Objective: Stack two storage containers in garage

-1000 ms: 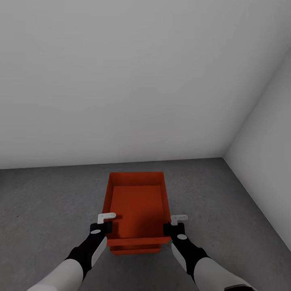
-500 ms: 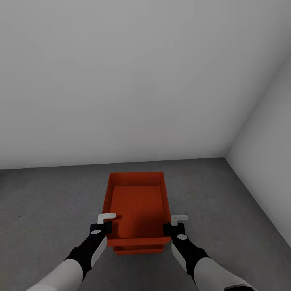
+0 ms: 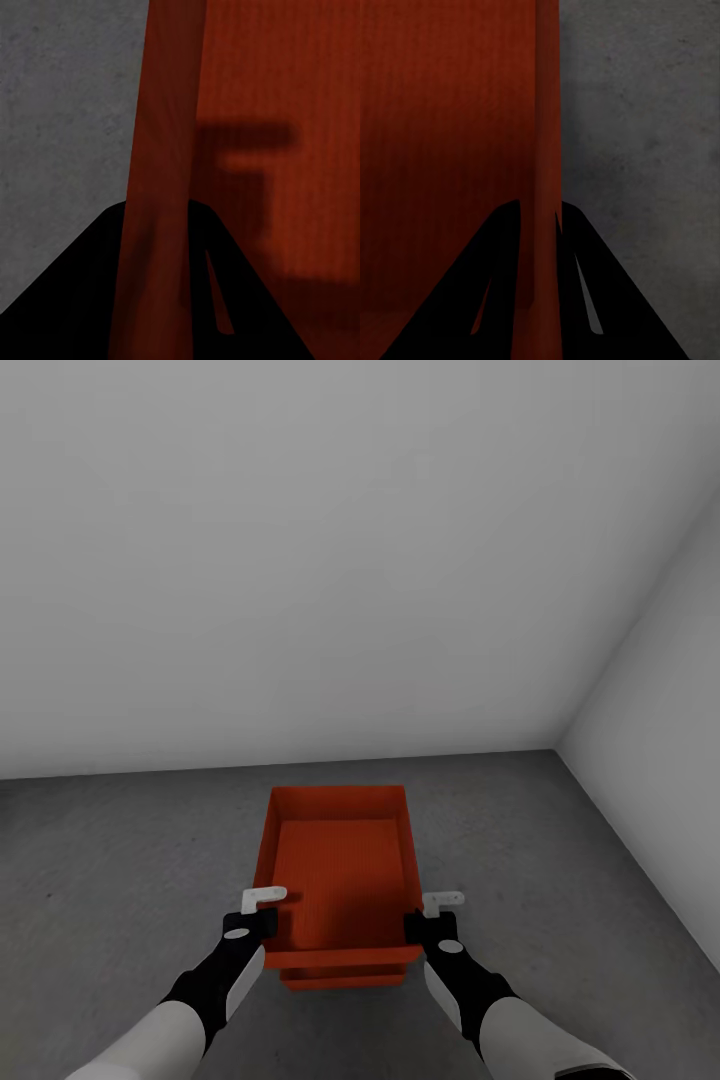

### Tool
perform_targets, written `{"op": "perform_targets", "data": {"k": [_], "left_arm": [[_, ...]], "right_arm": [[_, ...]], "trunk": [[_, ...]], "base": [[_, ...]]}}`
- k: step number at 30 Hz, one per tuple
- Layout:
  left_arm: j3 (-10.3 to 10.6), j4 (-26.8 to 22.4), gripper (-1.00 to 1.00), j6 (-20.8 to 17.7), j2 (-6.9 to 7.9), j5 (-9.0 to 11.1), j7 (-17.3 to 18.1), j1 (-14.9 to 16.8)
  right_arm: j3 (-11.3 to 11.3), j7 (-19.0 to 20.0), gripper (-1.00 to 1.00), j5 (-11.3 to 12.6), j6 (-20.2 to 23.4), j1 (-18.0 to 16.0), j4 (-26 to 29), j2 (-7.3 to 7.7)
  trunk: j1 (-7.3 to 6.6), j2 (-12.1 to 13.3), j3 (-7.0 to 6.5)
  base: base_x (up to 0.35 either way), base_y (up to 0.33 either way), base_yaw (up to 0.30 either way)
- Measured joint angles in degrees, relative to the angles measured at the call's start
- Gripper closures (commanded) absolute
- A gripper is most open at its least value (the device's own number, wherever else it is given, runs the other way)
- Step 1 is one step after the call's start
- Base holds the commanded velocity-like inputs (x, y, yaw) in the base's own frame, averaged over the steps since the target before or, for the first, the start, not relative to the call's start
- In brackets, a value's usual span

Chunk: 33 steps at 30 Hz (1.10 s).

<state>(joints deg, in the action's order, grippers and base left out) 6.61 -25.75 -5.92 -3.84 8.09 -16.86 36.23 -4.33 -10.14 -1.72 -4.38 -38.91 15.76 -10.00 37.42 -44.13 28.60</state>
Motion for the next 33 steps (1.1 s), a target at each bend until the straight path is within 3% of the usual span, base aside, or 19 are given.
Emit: {"op": "perform_targets", "data": {"k": [23,33], "left_arm": [[0.1,-0.1,1.00,0.0,0.01,0.1,0.0,0.0],[0.0,0.0,1.00,0.0,-0.01,0.0,0.0,0.0]], "right_arm": [[0.3,0.1,1.00,-0.2,0.0,0.0,0.1,0.00],[0.1,0.0,1.00,-0.1,0.0,0.0,0.0,0.00]], "trunk": [[0.00,0.0,0.00],[2.19,-4.0,1.79]], "base": [[0.000,0.000,0.000],[0.000,0.000,0.000]]}}
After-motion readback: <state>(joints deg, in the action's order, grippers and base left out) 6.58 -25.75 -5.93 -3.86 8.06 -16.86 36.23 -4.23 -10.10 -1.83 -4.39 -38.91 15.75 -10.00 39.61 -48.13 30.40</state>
